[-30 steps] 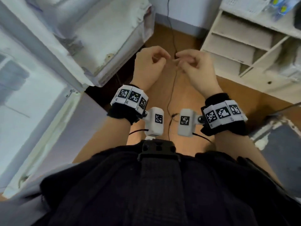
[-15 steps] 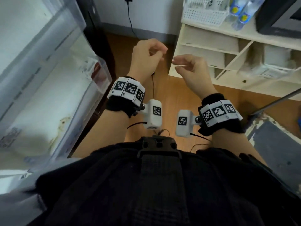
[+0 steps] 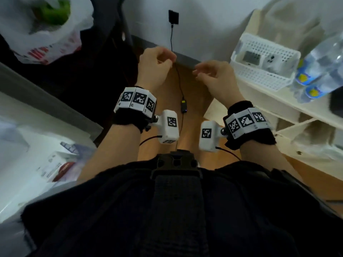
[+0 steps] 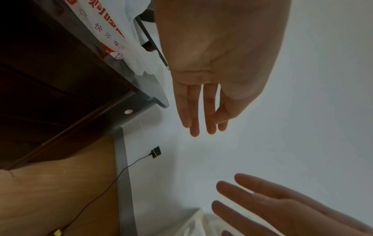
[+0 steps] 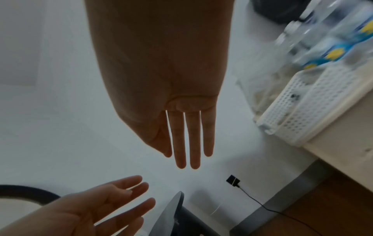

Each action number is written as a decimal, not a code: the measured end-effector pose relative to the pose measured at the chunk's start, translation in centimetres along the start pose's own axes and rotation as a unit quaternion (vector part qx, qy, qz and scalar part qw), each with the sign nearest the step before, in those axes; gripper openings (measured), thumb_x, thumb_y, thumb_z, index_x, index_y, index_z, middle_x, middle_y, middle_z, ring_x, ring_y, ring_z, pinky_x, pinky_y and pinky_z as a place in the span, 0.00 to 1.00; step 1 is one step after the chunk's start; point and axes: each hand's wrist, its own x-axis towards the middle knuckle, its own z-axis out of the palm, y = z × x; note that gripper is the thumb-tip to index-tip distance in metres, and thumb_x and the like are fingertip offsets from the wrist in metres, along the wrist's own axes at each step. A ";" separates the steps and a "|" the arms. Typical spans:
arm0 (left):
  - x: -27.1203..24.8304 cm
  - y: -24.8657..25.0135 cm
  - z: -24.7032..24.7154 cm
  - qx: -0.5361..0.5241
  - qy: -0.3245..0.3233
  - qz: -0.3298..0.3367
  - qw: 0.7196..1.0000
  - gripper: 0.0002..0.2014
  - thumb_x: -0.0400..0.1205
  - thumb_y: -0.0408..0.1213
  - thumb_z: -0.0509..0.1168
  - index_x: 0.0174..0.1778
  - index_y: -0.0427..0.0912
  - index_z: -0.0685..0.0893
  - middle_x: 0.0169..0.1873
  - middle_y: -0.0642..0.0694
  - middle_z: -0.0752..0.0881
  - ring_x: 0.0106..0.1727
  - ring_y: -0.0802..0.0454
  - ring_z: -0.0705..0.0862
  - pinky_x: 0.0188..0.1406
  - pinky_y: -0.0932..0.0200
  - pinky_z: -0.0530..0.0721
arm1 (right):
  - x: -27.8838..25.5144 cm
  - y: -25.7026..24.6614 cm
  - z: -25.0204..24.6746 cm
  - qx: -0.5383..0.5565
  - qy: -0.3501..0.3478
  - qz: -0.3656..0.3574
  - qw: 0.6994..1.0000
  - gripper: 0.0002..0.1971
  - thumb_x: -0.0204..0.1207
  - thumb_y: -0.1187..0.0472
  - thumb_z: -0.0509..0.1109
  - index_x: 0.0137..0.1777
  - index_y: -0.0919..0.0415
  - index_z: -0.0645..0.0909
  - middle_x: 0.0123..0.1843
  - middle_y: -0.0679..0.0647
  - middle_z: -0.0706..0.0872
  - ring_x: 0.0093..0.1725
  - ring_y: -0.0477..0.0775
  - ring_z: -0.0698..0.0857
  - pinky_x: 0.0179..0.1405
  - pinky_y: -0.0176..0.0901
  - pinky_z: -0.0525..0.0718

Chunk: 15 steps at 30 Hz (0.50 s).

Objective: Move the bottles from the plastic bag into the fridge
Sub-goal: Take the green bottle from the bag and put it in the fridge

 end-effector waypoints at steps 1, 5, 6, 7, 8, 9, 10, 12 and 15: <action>1.5 0.1 0.0 -0.001 0.017 -0.012 1.000 0.09 0.80 0.30 0.64 0.48 0.46 0.88 0.45 0.50 0.88 0.48 0.55 0.87 0.57 0.51 0.88 | 2.3 0.1 -0.2 -0.001 -0.017 -0.012 1.000 0.11 0.78 0.65 0.65 0.59 0.58 0.84 0.54 0.52 0.89 0.54 0.48 0.86 0.61 0.40 0.83; 6.4 -0.8 -0.8 -0.002 0.073 -0.069 0.995 0.10 0.78 0.31 0.64 0.45 0.47 0.89 0.42 0.51 0.89 0.47 0.54 0.88 0.56 0.50 0.89 | 10.5 0.0 0.8 0.018 -0.081 -0.063 0.995 0.11 0.77 0.66 0.66 0.58 0.60 0.84 0.54 0.56 0.89 0.55 0.52 0.87 0.64 0.52 0.84; 7.6 -1.3 -1.2 -0.003 0.093 -0.082 0.992 0.10 0.78 0.31 0.64 0.45 0.47 0.89 0.42 0.49 0.90 0.47 0.54 0.88 0.55 0.49 0.89 | 12.3 -0.1 1.4 0.023 -0.094 -0.073 0.993 0.11 0.77 0.67 0.66 0.57 0.60 0.84 0.54 0.57 0.89 0.56 0.53 0.87 0.64 0.54 0.84; 8.8 -1.9 -1.7 -0.003 0.115 -0.099 0.988 0.10 0.77 0.31 0.64 0.46 0.47 0.89 0.43 0.48 0.90 0.47 0.53 0.88 0.56 0.49 0.89 | 14.1 -0.3 2.1 0.026 -0.108 -0.085 0.990 0.11 0.77 0.67 0.66 0.57 0.61 0.84 0.54 0.57 0.89 0.56 0.53 0.87 0.65 0.54 0.84; 10.0 -2.6 -2.1 -0.001 0.135 -0.114 0.984 0.10 0.78 0.30 0.64 0.46 0.46 0.90 0.43 0.48 0.90 0.46 0.55 0.88 0.56 0.52 0.88 | 15.9 -0.7 2.9 0.026 -0.122 -0.097 0.987 0.11 0.77 0.67 0.66 0.57 0.62 0.84 0.53 0.56 0.89 0.56 0.53 0.87 0.65 0.54 0.84; 11.2 -3.1 -2.8 0.003 0.156 -0.127 0.980 0.10 0.78 0.30 0.64 0.47 0.46 0.89 0.44 0.49 0.90 0.46 0.57 0.88 0.56 0.57 0.88 | 17.7 -1.2 3.7 0.026 -0.136 -0.109 0.984 0.11 0.77 0.67 0.66 0.58 0.62 0.84 0.53 0.56 0.88 0.55 0.52 0.87 0.65 0.52 0.84; 12.4 -3.8 -3.4 0.006 0.176 -0.139 0.975 0.10 0.78 0.29 0.64 0.47 0.45 0.89 0.43 0.51 0.89 0.44 0.60 0.87 0.54 0.62 0.87 | 19.3 -1.8 4.6 0.029 -0.152 -0.118 0.981 0.11 0.77 0.67 0.66 0.58 0.63 0.84 0.52 0.55 0.88 0.55 0.52 0.87 0.64 0.50 0.84; 15.4 -5.3 -5.1 0.005 0.211 -0.168 0.963 0.10 0.78 0.29 0.63 0.47 0.44 0.89 0.41 0.51 0.87 0.42 0.61 0.85 0.50 0.66 0.84 | 22.8 -3.0 6.6 0.035 -0.183 -0.128 0.974 0.11 0.78 0.67 0.66 0.58 0.63 0.83 0.50 0.53 0.88 0.53 0.51 0.88 0.62 0.45 0.85; 19.9 -7.8 -8.7 -0.006 0.266 -0.199 0.943 0.11 0.76 0.28 0.63 0.48 0.42 0.88 0.41 0.46 0.87 0.47 0.48 0.87 0.53 0.53 0.85 | 28.4 -5.6 10.3 0.050 -0.214 -0.135 0.966 0.10 0.78 0.66 0.66 0.58 0.62 0.83 0.50 0.53 0.88 0.51 0.50 0.88 0.60 0.45 0.86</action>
